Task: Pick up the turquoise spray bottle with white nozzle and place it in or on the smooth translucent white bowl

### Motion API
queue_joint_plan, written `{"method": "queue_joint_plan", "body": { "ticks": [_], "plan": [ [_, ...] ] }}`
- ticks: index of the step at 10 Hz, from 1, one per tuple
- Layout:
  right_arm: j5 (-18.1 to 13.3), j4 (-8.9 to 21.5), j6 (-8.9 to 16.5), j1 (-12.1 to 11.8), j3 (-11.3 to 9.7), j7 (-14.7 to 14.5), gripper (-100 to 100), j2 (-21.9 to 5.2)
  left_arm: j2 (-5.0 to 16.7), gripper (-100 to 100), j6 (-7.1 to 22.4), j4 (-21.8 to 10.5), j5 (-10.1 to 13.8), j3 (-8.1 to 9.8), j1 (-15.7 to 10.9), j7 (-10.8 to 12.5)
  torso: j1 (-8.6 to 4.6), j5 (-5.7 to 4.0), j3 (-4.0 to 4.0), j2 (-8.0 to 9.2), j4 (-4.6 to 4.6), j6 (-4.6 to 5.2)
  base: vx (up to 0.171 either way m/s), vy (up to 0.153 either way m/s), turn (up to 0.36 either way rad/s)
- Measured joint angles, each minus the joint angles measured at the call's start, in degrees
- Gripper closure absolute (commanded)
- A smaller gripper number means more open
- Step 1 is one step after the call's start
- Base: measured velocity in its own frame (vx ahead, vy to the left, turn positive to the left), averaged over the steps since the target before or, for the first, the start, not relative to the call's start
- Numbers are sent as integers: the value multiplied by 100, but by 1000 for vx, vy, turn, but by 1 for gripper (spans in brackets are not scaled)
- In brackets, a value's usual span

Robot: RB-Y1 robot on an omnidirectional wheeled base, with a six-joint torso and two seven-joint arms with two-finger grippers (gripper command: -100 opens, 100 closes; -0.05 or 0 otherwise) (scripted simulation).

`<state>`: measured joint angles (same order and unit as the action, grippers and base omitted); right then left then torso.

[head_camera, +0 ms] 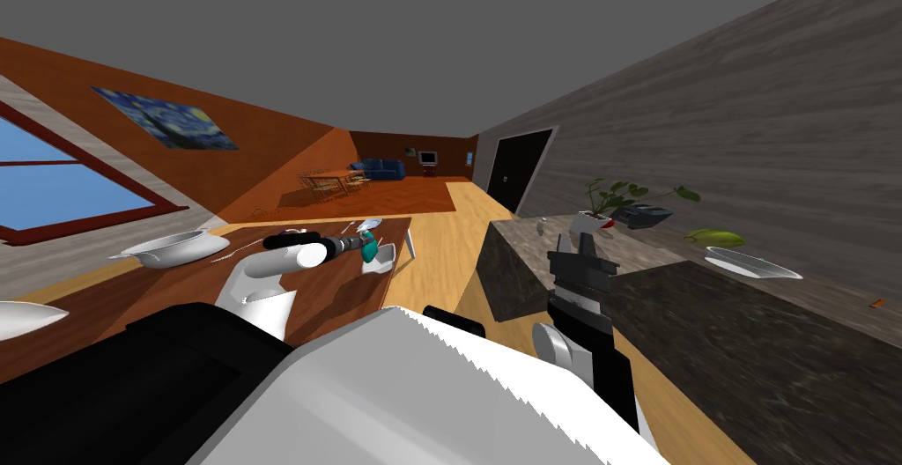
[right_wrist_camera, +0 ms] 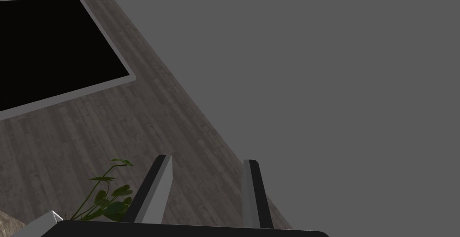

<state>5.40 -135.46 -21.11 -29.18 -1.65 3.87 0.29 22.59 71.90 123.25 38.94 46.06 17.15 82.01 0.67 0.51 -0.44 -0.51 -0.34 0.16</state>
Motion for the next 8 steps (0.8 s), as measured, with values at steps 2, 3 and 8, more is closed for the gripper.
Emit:
{"method": "queue_joint_plan", "body": {
  "ticks": [2, 3, 8],
  "plan": [
    [0, 0, 0, 0, 0, 0, 0, 0, 0, -100, 0, 0, 0, 0, 0, 0, 2, 0, 4, 6, 2, 0, 0, 0, 0],
    [0, 0, 0, 0, 0, 0, 0, 0, 0, 0, 0, 0, 0, 0, 0, 0, 2, 0, 4, 7, 2, 0, 0, 0, 0],
    [0, 0, 0, 0, 0, 0, 0, 0, 158, -100, 483, 710, 221, 274, 183, 440, 11, 2, 2, 4, 1, 0, 14, 23, -8]
  ]
}}
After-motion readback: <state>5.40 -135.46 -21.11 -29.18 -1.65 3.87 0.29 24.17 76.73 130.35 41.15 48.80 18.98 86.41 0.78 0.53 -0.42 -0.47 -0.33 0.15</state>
